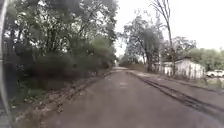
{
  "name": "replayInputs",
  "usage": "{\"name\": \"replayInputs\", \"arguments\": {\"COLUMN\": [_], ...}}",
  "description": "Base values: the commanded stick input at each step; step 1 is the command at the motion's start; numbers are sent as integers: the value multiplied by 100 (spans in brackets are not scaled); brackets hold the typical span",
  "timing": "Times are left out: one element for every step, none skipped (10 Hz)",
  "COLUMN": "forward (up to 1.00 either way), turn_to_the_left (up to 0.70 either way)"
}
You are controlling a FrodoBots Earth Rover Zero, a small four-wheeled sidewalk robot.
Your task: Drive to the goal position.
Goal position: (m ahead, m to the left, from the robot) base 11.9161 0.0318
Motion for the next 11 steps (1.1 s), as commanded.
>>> {"name": "replayInputs", "arguments": {"forward": [70,70,70,70,70,70,70,70,70,70,70], "turn_to_the_left": [0,0,0,0,0,0,0,0,0,0,0]}}
